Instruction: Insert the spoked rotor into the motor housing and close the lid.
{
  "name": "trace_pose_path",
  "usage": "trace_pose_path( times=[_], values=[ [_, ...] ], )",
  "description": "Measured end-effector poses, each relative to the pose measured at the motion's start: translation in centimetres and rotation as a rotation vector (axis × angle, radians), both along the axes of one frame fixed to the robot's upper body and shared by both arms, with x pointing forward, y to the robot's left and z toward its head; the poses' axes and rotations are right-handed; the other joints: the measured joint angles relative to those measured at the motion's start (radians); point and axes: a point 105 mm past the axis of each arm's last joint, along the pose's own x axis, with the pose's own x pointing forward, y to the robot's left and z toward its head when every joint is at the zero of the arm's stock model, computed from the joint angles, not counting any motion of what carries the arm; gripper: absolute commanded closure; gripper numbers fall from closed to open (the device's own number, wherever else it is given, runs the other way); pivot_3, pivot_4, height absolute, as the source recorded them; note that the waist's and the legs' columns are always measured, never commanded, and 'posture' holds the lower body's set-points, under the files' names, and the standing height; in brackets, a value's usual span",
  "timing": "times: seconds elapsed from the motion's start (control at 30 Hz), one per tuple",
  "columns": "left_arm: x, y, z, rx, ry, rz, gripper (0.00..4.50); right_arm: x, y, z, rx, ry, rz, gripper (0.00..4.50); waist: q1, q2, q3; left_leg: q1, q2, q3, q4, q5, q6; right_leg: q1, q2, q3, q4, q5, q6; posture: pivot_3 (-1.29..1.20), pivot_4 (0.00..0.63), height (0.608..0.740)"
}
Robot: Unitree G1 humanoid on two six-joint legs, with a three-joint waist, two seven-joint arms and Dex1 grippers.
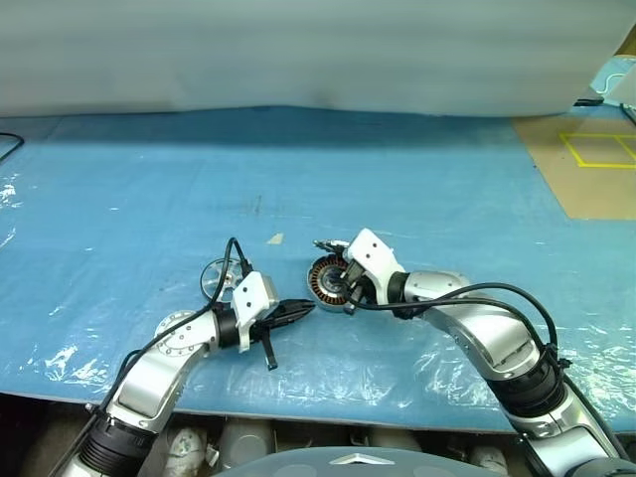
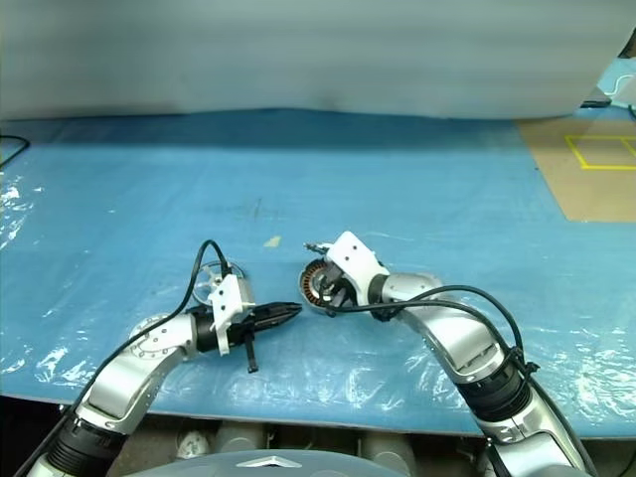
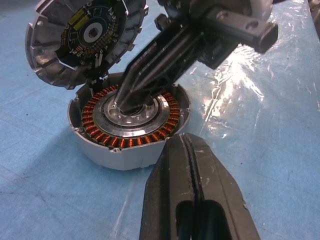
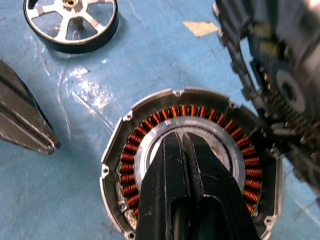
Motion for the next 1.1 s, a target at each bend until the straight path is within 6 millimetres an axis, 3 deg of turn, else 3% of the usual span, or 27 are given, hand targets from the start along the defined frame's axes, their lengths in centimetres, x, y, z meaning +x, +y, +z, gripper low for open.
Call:
trace_pose_path(
  times=[0.3,0.87,1.1],
  values=[
    [0.4,-0.8,1.9,-0.008,-0.011,-0.003,4.5,-0.4,-0.8,-0.4,0.007,-0.026,0.008,4.44,0.0,0.0,0.0,0.001,0.0,0.0,0.001,0.0,0.0,0.001,0.0,0.0,0.0,0.0,0.0,0.0,0.15,0.74],
    [1.1,-0.3,1.9,-0.027,-0.039,0.069,4.5,0.2,-1.4,-0.3,0.007,-0.012,-0.031,4.44,0.0,0.0,0.0,0.001,0.0,0.0,0.001,0.0,0.0,0.001,0.0,0.0,0.0,0.0,0.0,0.0,0.15,0.74],
    [1.9,0.5,2.7,-0.054,-0.032,0.103,4.5,-0.1,-1.0,1.0,0.087,0.017,-0.006,4.44,0.0,0.0,0.0,-0.001,0.0,0.0,0.001,0.0,0.0,-0.001,0.0,0.0,0.0,0.0,0.0,0.0,0.15,0.74]
  ],
)
